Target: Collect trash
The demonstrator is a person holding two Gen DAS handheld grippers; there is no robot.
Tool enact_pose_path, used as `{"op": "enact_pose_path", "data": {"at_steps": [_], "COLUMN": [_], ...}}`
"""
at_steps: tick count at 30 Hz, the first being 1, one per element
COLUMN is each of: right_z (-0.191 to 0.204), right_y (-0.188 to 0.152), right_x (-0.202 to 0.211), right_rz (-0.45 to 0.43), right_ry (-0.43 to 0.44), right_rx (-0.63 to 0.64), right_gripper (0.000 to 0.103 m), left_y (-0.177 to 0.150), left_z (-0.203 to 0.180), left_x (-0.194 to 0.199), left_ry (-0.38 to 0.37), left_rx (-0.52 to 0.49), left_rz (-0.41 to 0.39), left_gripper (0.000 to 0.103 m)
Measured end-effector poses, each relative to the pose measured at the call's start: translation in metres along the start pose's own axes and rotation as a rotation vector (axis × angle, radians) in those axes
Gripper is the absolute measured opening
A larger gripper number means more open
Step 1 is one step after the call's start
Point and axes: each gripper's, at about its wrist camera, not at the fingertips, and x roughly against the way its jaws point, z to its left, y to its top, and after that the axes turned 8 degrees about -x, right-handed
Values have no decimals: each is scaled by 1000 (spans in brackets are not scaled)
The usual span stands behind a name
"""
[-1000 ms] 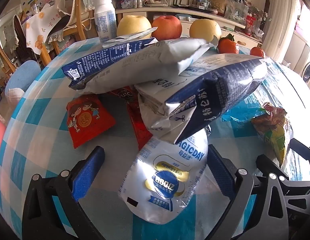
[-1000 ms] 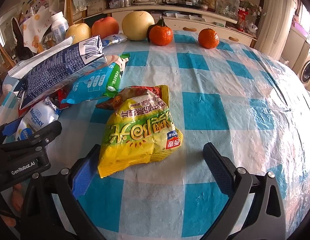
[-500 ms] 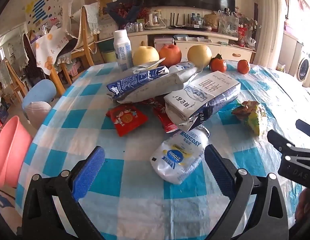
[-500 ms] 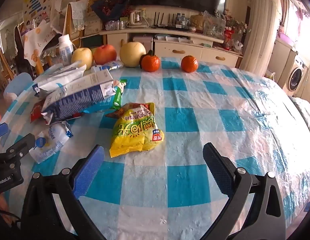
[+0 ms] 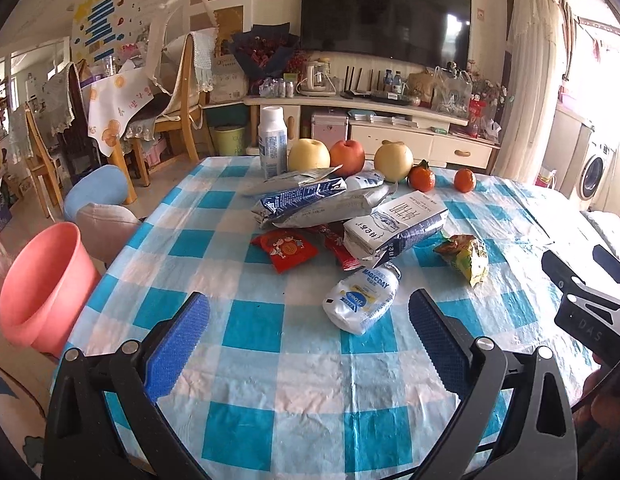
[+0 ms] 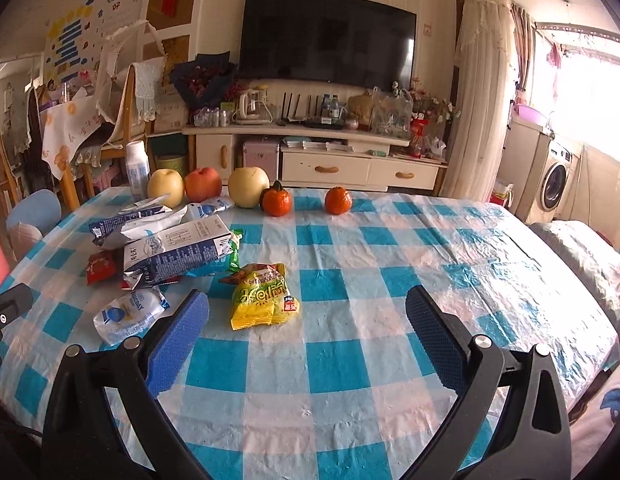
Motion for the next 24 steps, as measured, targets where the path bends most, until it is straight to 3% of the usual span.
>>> {"op": "enact_pose_path", "data": {"at_steps": [12, 24], "right_z": [12, 18], "right_y": [-10, -14], "right_x": [40, 54], "right_rz": [-84, -134], "right_ry": [5, 28], "right_rx": [27, 52], "right_gripper": [100, 100], "left_y": [-6, -6], "left_z": [21, 27], "left_x": [30, 42], "left_ry": [-26, -33], "left_rx": [68, 90], "left_rz": [-43, -81], "left_gripper": [98, 98]}}
